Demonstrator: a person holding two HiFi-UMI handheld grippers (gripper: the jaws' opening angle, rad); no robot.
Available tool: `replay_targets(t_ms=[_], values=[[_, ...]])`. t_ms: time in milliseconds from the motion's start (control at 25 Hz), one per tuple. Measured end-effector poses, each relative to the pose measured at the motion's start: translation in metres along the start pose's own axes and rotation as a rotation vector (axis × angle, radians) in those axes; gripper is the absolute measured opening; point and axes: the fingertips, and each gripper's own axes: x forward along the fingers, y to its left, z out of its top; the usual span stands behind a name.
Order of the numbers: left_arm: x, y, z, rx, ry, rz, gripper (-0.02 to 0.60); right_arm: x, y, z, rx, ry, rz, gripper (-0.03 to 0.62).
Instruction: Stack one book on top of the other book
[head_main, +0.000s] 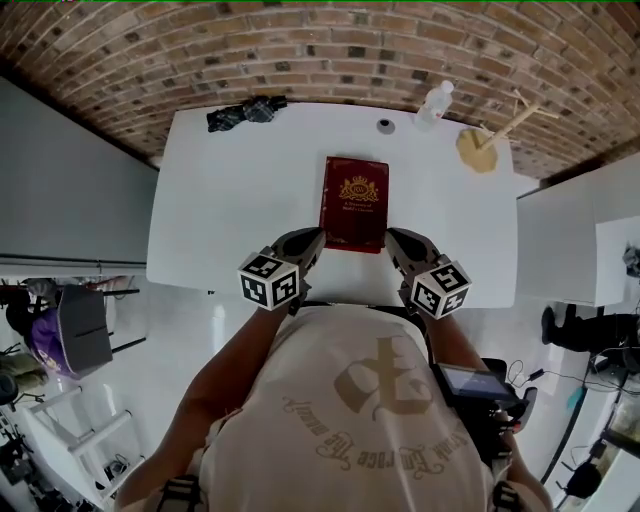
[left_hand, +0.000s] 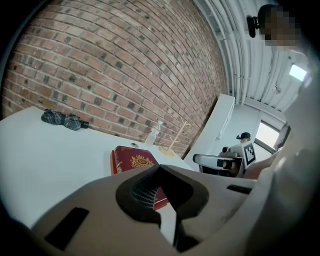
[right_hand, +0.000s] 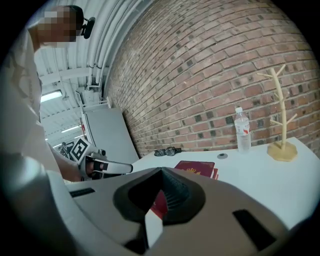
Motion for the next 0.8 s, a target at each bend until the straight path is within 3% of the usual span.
replay_targets(t_ms=[800], values=[[0.016, -0.006, -0.010, -0.016, -0.013, -0.021, 0.020, -0.005, -0.007, -0.005, -0.025, 0.027, -0.022, 0.021]])
